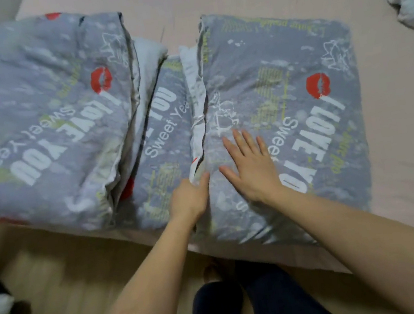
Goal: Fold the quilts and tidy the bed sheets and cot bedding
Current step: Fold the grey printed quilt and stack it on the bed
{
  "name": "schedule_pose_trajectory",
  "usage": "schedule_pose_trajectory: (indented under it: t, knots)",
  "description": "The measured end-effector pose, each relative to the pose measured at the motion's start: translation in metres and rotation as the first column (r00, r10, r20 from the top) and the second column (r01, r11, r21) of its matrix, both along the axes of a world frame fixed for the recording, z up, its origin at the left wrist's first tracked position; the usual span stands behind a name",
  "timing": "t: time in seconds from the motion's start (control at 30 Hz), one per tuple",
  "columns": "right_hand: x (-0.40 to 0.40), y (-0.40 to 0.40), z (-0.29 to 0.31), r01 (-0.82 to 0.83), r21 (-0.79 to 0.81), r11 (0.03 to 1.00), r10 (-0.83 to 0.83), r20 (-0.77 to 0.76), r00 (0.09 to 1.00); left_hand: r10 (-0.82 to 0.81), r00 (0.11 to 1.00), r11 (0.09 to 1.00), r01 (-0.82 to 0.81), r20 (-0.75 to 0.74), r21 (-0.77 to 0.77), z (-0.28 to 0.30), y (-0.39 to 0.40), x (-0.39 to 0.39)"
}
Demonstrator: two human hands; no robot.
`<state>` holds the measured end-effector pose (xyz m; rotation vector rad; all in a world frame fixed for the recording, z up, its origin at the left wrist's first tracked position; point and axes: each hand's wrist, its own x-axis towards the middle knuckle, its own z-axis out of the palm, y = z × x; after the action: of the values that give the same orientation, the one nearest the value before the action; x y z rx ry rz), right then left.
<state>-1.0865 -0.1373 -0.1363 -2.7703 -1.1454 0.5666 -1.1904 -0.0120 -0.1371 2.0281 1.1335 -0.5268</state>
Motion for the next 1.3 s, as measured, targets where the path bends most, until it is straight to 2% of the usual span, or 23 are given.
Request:
schedule_pose_trajectory:
  t: [0.07,0.13,0.17,0.2,0.23,0.3,0.33,0.37,0.47,0.57,0.63,0.67,0.7,0.77,0.8,0.87,0.97,1.03,1.07,1.2,1.3]
  knots:
    - [-0.018,0.002,0.005,0.08,0.086,0.993,-0.085,0.057,0.995,-0.026,0.993,0.997,0.016,0.118,0.079,0.012,-0.001,0.0]
    - [-0.026,0.002,0.007,0.188,0.243,0.952,-0.221,0.118,0.968,0.007,0.943,0.99,-0.054,0.333,0.132,0.019,-0.005,0.003]
    - [-0.029,0.001,0.006,0.203,0.291,0.935,-0.249,0.132,0.959,0.018,0.921,0.985,-0.083,0.39,0.151,0.018,-0.008,-0.001]
    - [-0.036,-0.005,0.001,0.159,0.249,0.955,-0.196,0.132,0.972,0.015,0.929,0.983,-0.082,0.37,0.164,0.013,-0.012,-0.013]
    - [-0.041,-0.011,-0.003,0.069,0.141,0.988,-0.084,0.103,0.991,0.013,0.958,0.985,-0.062,0.288,0.159,0.004,-0.014,-0.024]
    - [-0.051,-0.026,-0.014,-0.15,-0.086,0.985,0.151,0.005,0.989,0.018,0.999,0.996,-0.021,0.042,0.082,-0.014,-0.014,-0.042]
    - [-0.052,-0.03,-0.015,-0.225,-0.129,0.966,0.224,-0.027,0.974,0.025,0.999,0.998,-0.021,-0.048,0.065,-0.018,-0.011,-0.041]
    - [-0.054,-0.033,-0.015,-0.242,-0.115,0.963,0.24,-0.034,0.97,0.004,0.997,0.996,0.002,-0.071,0.094,-0.019,-0.01,-0.038]
    - [-0.055,-0.039,0.0,-0.072,0.117,0.991,0.075,-0.023,0.997,-0.15,0.985,0.956,0.122,0.086,0.266,0.0,-0.014,-0.022]
    - [-0.045,-0.061,0.018,0.278,0.285,0.918,-0.275,-0.048,0.96,-0.336,0.919,0.886,0.234,0.205,0.401,0.025,-0.03,-0.002]
    - [-0.031,-0.083,0.025,0.511,0.256,0.821,-0.501,-0.108,0.859,-0.512,0.84,0.791,0.38,0.178,0.48,0.036,-0.046,0.009]
    - [-0.02,-0.106,0.029,0.627,0.222,0.747,-0.611,-0.142,0.779,-0.599,0.782,0.737,0.457,0.169,0.498,0.041,-0.065,0.02]
    - [-0.012,-0.122,0.031,0.723,0.186,0.665,-0.698,-0.191,0.69,-0.655,0.739,0.701,0.514,0.16,0.494,0.041,-0.079,0.026]
    - [0.004,-0.157,0.029,0.876,0.107,0.47,-0.818,-0.319,0.478,-0.689,0.712,0.686,0.581,0.135,0.439,0.037,-0.107,0.041]
    - [0.009,-0.176,0.025,0.923,0.064,0.38,-0.841,-0.392,0.373,-0.685,0.721,0.692,0.597,0.107,0.406,0.031,-0.121,0.05]
    - [0.01,-0.197,0.015,0.971,0.042,0.234,-0.811,-0.542,0.219,-0.648,0.76,0.715,0.586,0.047,0.381,0.021,-0.136,0.061]
    - [0.014,-0.224,-0.015,1.0,0.016,-0.009,-0.673,-0.739,0.006,-0.61,0.792,0.722,0.569,-0.026,0.394,-0.002,-0.154,0.084]
    - [0.017,-0.232,-0.031,0.996,-0.044,-0.077,-0.616,-0.783,-0.082,-0.602,0.796,0.717,0.573,-0.062,0.398,-0.013,-0.155,0.09]
    - [0.021,-0.236,-0.039,0.995,-0.064,-0.078,-0.598,-0.796,-0.098,-0.602,0.794,0.713,0.581,-0.082,0.392,-0.02,-0.155,0.093]
    - [0.031,-0.245,-0.067,0.992,-0.124,-0.025,-0.531,-0.839,-0.118,-0.607,0.779,0.696,0.617,-0.157,0.367,-0.04,-0.156,0.104]
    - [0.035,-0.237,-0.071,0.991,-0.116,-0.063,-0.549,-0.825,-0.132,-0.609,0.768,0.685,0.634,-0.196,0.357,-0.041,-0.148,0.114]
